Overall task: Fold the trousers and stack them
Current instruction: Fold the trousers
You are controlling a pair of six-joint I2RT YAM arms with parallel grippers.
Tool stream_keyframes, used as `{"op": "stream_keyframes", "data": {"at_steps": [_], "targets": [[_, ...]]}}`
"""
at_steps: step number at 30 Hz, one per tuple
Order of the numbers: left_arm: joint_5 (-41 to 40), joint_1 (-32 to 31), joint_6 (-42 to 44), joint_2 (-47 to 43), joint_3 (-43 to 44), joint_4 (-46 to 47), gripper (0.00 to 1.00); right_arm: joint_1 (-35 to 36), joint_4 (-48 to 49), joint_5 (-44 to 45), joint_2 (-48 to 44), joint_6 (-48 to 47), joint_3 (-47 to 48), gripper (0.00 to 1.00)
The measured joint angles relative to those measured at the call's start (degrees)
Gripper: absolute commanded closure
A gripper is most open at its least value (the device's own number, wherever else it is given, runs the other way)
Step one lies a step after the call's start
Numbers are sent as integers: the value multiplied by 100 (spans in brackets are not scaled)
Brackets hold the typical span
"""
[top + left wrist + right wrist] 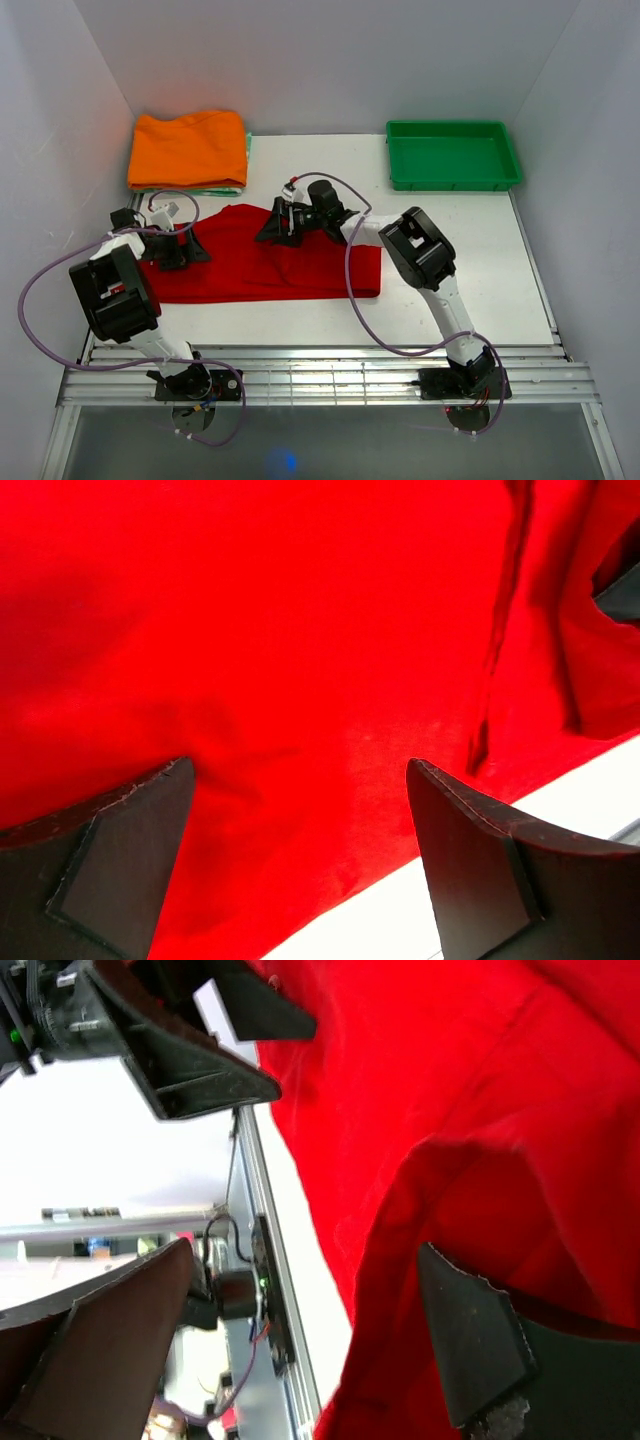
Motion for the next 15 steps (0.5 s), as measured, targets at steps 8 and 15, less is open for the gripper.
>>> {"op": "stream_keyframes", "data": {"at_steps": [8,15], "targets": [[592,-157,-22,-675,74,-197,2,-352,-1054,-863,-1119,-1443,361,1],[688,-1049,-227,-1191,498,-166,4,-1427,-2072,-1311,-2927,-2920,42,16]]}}
